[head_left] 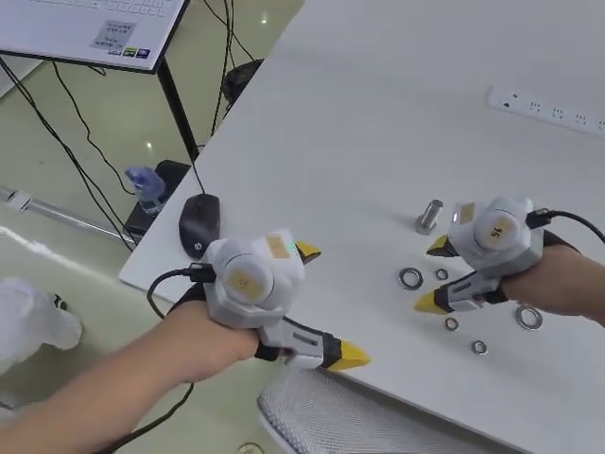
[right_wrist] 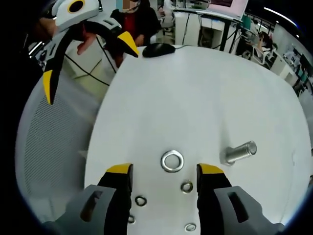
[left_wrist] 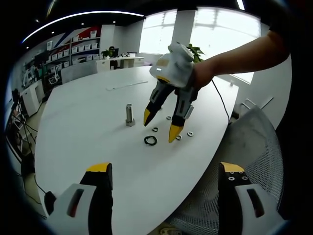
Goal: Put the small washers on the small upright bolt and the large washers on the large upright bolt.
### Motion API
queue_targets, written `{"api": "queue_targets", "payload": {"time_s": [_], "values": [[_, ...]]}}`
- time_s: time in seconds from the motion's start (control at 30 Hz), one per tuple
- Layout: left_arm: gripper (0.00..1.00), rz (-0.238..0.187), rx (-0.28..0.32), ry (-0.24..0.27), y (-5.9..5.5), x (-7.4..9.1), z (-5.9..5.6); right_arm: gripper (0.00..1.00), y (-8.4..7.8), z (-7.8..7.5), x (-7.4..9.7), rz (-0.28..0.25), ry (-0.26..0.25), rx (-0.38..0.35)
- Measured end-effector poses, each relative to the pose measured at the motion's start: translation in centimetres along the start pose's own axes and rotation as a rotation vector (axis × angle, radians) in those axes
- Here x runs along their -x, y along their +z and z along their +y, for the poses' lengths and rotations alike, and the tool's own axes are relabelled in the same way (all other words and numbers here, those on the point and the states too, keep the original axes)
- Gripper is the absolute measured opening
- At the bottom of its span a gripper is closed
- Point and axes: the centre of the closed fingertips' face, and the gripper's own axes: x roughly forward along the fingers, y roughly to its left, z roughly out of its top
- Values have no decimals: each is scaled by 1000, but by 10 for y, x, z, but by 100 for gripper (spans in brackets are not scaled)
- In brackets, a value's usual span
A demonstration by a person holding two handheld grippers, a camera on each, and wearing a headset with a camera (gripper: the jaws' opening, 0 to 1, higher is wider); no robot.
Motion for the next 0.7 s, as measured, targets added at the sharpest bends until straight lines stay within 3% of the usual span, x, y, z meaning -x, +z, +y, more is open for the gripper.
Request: {"api": "queue_targets", "payload": {"time_s": [0.17,0.43,0.7], "values": [[88,3,3,2,-3,2,2,52,-5,-2,-10,46,3,32],[88,8,3,-2,-7,3,0,45,-6,-8,-18,80,-5,71],[88,14,6,1,-13,7,2,44,-5,-7,-22,101,2,94]]}}
